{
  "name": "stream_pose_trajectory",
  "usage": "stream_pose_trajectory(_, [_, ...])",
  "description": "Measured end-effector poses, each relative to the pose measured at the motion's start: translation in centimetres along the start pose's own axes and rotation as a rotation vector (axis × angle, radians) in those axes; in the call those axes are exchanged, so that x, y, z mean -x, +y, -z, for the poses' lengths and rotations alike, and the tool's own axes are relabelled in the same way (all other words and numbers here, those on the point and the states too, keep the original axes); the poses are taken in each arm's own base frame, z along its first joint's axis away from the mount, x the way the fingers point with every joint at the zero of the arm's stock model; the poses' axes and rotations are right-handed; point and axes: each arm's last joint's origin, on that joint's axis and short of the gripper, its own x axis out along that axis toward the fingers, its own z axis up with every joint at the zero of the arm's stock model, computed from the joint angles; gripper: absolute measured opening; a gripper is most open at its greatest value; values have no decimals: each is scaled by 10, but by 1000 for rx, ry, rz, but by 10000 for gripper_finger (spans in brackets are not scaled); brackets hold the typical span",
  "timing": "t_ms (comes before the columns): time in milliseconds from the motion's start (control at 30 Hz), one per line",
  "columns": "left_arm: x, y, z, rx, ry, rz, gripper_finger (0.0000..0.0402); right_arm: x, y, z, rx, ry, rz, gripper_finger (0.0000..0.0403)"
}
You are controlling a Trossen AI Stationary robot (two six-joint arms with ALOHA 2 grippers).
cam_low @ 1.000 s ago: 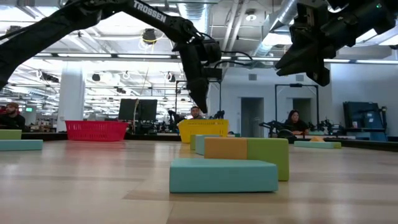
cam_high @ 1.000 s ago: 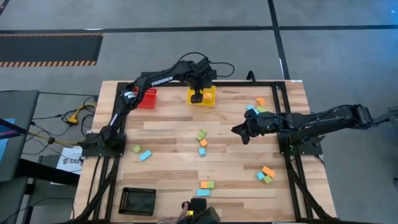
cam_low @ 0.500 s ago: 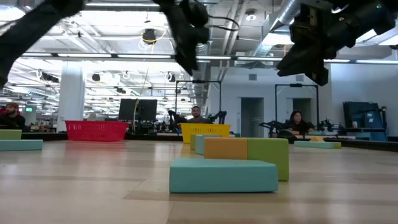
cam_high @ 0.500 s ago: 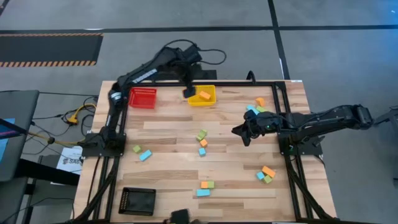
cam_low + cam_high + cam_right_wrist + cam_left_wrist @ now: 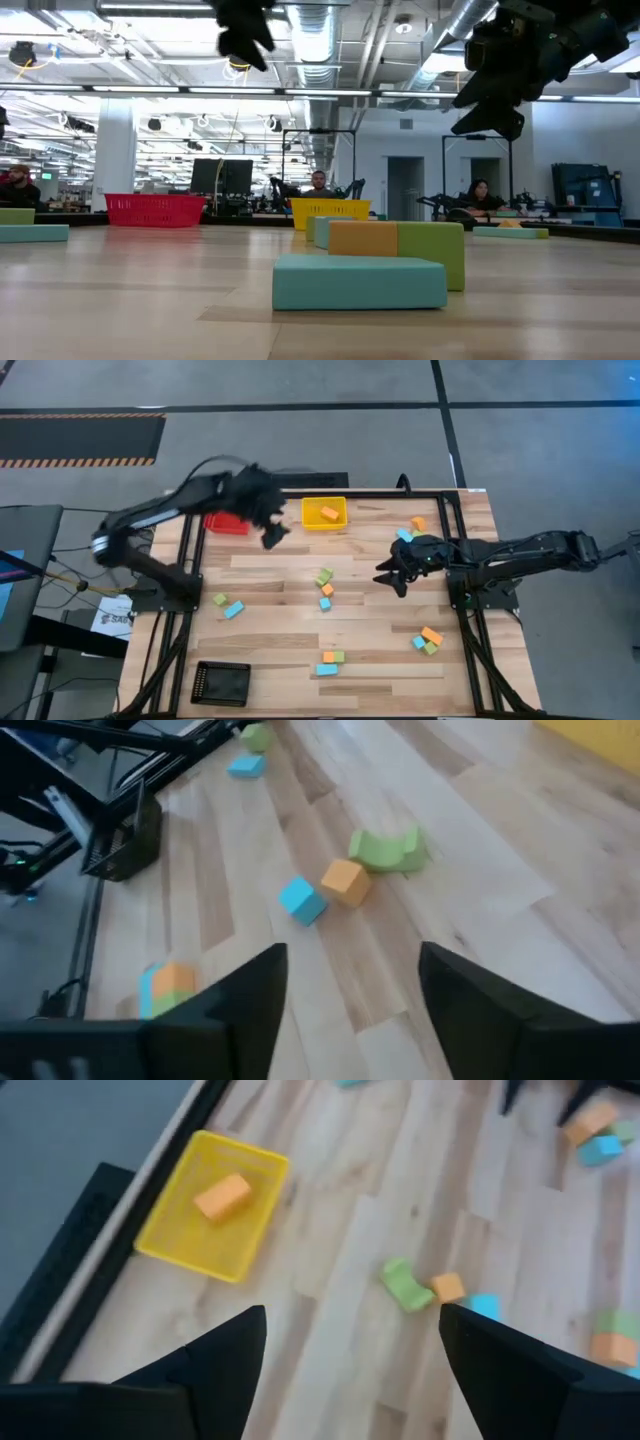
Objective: Sort & place blocks by color
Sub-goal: Put the wooden blue block into the red bin
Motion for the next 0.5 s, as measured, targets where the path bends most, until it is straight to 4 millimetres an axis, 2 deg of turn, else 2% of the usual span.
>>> stream_pose_trajectory(133, [3, -23, 43, -5, -100, 3, 275, 0, 6, 3, -2, 50, -90, 264])
stream_pose_trajectory(267, [-3, -40, 83, 58, -154, 59, 274, 0, 16, 8, -49, 72, -141, 262])
stream_pose_trajectory(400, [-17, -58, 119, 118, -135, 140, 274, 1, 33, 17, -78, 118, -225, 261])
stream_pose_trajectory(500, [-25, -69, 138, 134, -85, 139, 274, 4, 50, 21, -128, 120, -320, 261])
